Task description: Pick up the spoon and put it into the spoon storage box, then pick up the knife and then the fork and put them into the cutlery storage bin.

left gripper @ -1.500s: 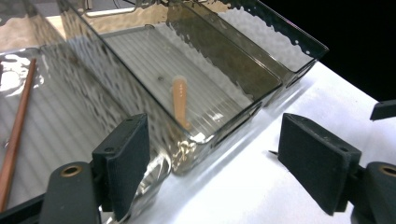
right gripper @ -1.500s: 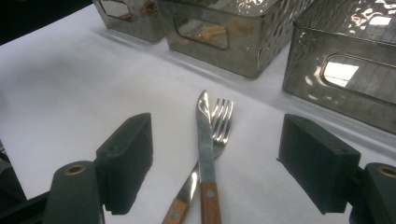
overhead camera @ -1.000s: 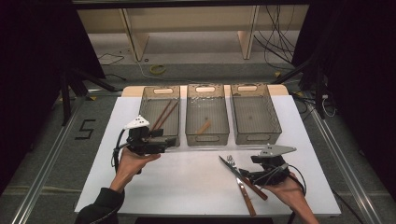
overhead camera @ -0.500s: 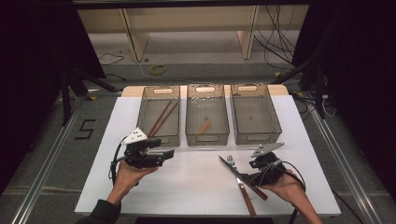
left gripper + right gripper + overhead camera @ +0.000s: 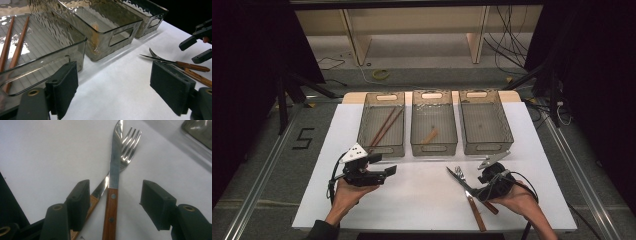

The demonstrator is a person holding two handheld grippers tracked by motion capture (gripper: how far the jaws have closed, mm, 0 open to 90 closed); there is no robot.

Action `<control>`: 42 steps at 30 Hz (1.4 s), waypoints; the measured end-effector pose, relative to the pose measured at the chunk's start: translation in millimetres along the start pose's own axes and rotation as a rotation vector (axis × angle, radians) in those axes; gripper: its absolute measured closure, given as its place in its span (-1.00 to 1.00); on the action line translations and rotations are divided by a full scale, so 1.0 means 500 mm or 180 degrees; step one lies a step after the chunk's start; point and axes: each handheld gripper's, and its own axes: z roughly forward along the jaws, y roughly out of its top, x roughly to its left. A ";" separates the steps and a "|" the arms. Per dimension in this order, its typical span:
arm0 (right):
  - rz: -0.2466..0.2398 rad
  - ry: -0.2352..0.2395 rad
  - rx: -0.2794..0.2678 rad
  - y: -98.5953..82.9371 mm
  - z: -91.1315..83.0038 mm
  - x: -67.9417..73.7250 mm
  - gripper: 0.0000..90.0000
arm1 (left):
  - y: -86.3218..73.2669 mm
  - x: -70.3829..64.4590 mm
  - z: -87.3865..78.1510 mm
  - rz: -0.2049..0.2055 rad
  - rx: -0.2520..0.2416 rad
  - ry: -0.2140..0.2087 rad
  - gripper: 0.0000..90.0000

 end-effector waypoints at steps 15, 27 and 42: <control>-0.0056 0.0038 0.0189 0.004 0.013 -0.001 0.07 | -0.020 -0.015 -0.007 0.0101 0.0005 0.0007 -0.53; -0.0074 0.0041 0.0342 0.006 0.024 0.000 0.18 | -0.030 -0.018 -0.015 0.0114 0.0010 0.0023 -0.53; -0.0122 -0.0007 0.0539 0.007 0.039 0.003 0.35 | -0.037 -0.021 -0.014 0.0151 0.0029 0.0046 -0.53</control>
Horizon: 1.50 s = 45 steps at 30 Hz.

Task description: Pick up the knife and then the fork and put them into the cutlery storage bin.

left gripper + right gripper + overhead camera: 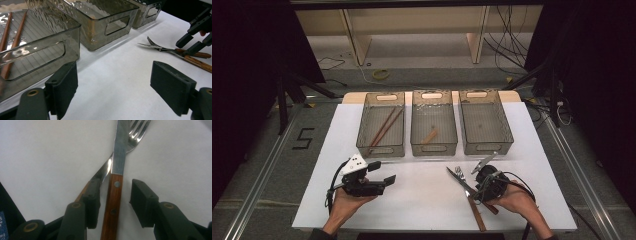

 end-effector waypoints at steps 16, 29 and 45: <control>-0.0080 -0.0162 0.0188 0.011 0.009 0.003 0.58 | -0.005 -0.002 -0.002 0.0043 -0.0011 0.0005 -0.52; -0.0110 -0.0189 0.0239 0.016 0.010 0.000 0.73 | -0.008 -0.002 0.000 0.0072 -0.0005 0.0009 -0.52; -0.0170 -0.0230 0.0186 0.014 0.008 0.002 0.73 | -0.013 0.002 -0.001 0.0052 -0.0014 0.0030 -0.51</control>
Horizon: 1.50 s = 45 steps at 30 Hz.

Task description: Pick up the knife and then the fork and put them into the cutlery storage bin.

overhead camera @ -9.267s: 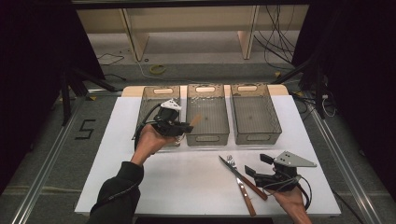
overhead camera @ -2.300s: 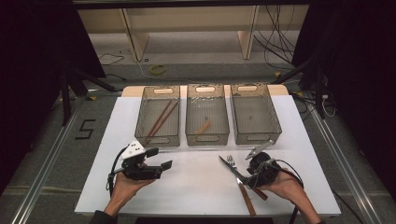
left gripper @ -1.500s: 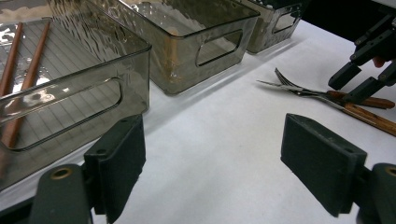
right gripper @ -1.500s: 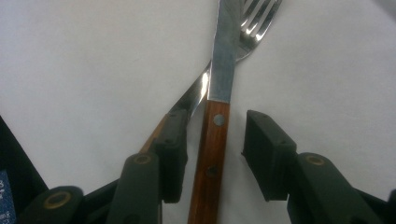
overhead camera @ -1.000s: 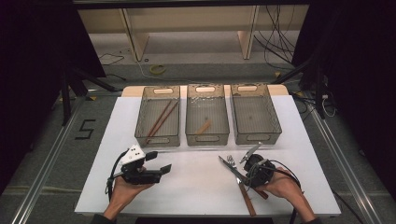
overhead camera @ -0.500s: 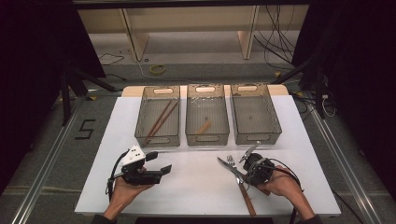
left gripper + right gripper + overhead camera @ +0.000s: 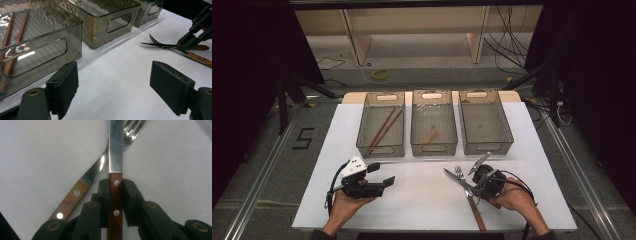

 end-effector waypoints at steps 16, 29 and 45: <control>0.0029 0.0080 -0.0168 -0.001 -0.014 -0.004 0.73 | -0.001 0.004 -0.002 -0.0030 -0.0028 0.0013 -0.50; 0.0022 0.0160 -0.0355 0.000 -0.038 -0.002 0.73 | -0.001 0.006 -0.004 -0.0028 -0.0032 0.0018 -0.50; 0.0123 0.0120 -0.0623 0.011 -0.074 -0.029 0.73 | -0.001 0.008 -0.008 -0.0045 -0.0087 0.0020 -0.51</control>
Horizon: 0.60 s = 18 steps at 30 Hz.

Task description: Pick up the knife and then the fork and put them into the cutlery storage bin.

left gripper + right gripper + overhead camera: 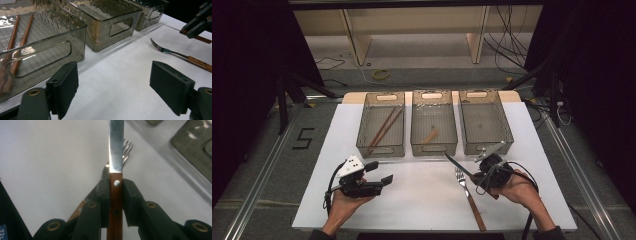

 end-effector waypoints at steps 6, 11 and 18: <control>0.0060 -0.0056 -0.0115 0.016 -0.016 -0.022 0.73 | -0.001 0.002 -0.002 -0.0011 -0.0027 0.0006 -0.51; 0.0120 -0.0090 -0.0207 0.034 -0.028 -0.039 0.73 | -0.001 0.002 -0.002 0.0002 -0.0033 0.0010 -0.51; 0.0217 -0.0118 -0.0358 0.063 -0.045 -0.072 0.73 | -0.001 0.003 -0.004 0.0006 -0.0063 0.0025 -0.51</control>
